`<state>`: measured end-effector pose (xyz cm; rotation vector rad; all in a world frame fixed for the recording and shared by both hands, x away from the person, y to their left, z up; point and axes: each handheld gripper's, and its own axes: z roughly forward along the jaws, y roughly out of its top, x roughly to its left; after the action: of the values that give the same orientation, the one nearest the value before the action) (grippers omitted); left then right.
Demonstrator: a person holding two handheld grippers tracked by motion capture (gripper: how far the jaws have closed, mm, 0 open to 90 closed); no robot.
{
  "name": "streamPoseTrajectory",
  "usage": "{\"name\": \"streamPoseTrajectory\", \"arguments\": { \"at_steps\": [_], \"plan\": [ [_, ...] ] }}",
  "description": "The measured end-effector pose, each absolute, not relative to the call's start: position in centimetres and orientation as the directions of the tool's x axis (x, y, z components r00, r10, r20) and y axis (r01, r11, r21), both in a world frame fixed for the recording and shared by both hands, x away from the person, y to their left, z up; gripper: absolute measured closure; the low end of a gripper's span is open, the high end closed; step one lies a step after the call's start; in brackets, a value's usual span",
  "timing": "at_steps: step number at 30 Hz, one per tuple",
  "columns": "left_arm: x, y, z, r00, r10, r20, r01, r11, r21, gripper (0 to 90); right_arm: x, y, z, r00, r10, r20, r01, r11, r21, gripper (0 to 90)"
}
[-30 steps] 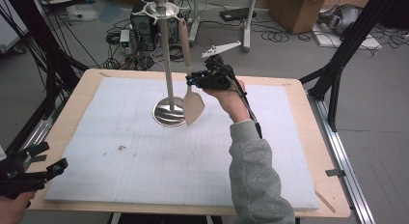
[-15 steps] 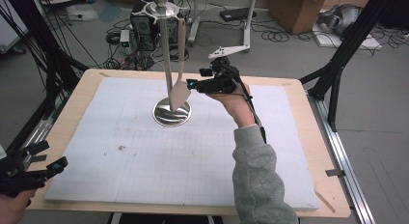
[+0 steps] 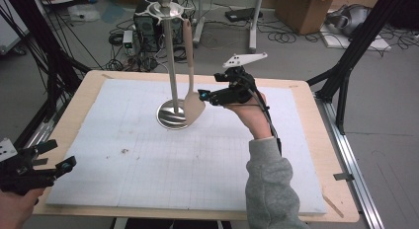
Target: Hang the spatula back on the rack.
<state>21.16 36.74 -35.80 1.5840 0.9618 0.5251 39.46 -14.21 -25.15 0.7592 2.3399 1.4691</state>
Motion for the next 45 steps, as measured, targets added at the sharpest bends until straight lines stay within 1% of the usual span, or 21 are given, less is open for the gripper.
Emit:
{"name": "streamPoseTrajectory", "arguments": {
  "at_steps": [9,25,31,34,40,45],
  "plan": [
    [22.0,36.1,-35.7,0.58,0.798,-0.162,0.286,-0.013,0.958,3.1,38.0,-16.1,-26.3,-0.804,0.592,0.056,0.307,0.333,0.892,16.7],
    [23.8,34.4,-35.5,0.625,0.764,-0.162,0.284,-0.03,0.958,3.1,34.9,-19.4,-28.1,-0.768,0.639,0.053,0.295,0.279,0.914,16.6],
    [24.3,33.9,-35.5,0.633,0.758,-0.157,0.286,-0.041,0.957,3.0,34.0,-20.3,-29.4,-0.767,0.64,0.055,0.312,0.297,0.903,16.7],
    [24.5,33.6,-35.4,0.643,0.75,-0.154,0.28,-0.043,0.959,3.1,33.5,-21.0,-29.9,-0.757,0.65,0.067,0.322,0.282,0.903,16.6],
    [25.0,33.3,-35.6,0.65,0.743,-0.161,0.291,-0.048,0.955,3.1,32.1,-22.3,-30.9,-0.732,0.678,0.064,0.305,0.242,0.921,16.6],
    [25.3,33.1,-35.7,0.651,0.741,-0.162,0.297,-0.052,0.953,3.1,31.1,-23.5,-31.8,-0.727,0.684,0.065,0.307,0.238,0.921,16.6]
  ]
}}
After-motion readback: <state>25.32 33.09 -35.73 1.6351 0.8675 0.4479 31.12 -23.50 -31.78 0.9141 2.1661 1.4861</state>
